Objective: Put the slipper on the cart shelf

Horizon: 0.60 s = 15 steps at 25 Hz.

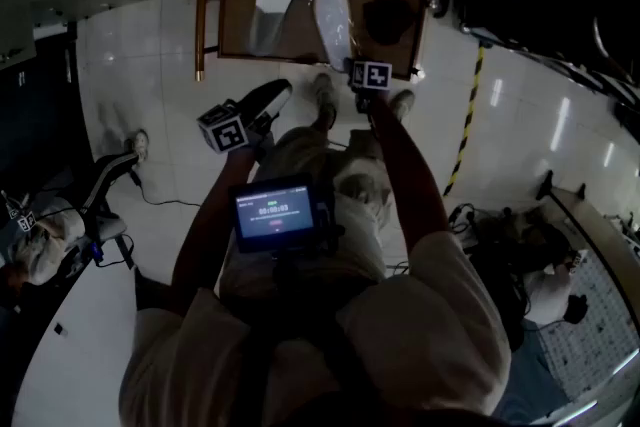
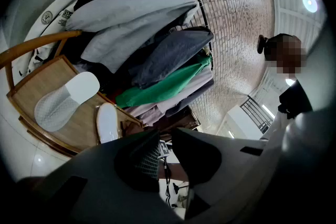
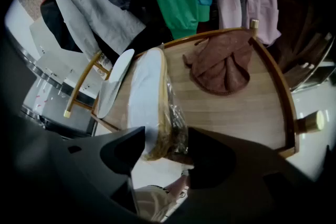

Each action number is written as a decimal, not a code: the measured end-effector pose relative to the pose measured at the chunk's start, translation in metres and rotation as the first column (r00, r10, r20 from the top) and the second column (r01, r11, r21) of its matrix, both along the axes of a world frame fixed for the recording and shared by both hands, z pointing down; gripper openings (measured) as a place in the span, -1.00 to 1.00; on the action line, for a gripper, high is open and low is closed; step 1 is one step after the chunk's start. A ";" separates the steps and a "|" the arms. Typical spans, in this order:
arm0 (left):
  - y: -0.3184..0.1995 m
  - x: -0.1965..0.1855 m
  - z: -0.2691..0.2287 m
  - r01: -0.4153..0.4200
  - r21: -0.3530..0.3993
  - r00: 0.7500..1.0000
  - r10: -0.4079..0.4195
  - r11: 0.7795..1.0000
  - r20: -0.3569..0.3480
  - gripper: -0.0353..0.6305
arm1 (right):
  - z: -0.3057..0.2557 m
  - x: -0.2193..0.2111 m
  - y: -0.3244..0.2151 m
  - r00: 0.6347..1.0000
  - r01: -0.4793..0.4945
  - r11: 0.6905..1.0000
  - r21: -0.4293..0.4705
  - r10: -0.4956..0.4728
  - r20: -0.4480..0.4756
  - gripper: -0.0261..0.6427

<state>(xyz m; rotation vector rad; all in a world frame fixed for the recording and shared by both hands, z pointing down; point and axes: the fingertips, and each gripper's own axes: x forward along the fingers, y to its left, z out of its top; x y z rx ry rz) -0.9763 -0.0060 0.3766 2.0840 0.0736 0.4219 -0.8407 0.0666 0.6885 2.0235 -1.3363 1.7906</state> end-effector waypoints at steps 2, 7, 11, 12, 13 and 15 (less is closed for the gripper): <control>0.005 0.003 -0.004 0.001 -0.002 1.000 -0.001 1.000 -0.006 -0.75 | 0.001 -0.004 0.012 1.000 -0.009 1.000 -0.014 0.009 -0.009 -0.06; -0.003 0.008 -0.004 0.006 0.026 1.000 -0.006 1.000 -0.001 -0.75 | 0.005 -0.013 0.002 0.987 -0.119 0.990 0.069 0.111 0.116 -0.42; -0.001 0.007 -0.001 0.015 0.021 1.000 -0.015 1.000 0.002 -0.75 | 0.001 -0.009 0.004 0.969 -0.189 0.974 0.128 0.164 0.183 -0.59; -0.001 0.007 -0.001 0.015 0.022 1.000 -0.015 1.000 0.004 -0.75 | -0.003 -0.006 0.003 0.968 -0.195 0.969 0.149 0.166 0.187 -0.62; -0.002 0.007 -0.001 0.013 0.025 1.000 -0.013 1.000 0.004 -0.75 | -0.007 -0.004 0.002 0.968 -0.200 0.966 0.166 0.168 0.187 -0.65; -0.003 0.009 -0.002 0.008 0.029 1.000 -0.008 1.000 0.003 -0.75 | -0.017 -0.001 0.001 0.967 -0.216 0.956 0.197 0.181 0.182 -0.70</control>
